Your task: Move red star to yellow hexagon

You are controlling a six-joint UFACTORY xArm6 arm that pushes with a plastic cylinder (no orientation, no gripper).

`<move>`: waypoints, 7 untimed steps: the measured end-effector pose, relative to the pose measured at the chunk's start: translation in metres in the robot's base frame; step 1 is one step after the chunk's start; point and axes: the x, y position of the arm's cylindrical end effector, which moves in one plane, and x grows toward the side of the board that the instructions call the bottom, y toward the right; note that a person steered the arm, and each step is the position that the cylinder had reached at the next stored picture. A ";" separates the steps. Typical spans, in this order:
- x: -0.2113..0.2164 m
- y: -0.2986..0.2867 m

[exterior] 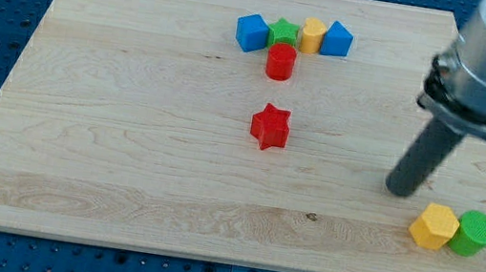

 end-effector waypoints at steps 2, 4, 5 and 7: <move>-0.078 -0.050; -0.079 -0.151; -0.079 -0.188; -0.061 -0.196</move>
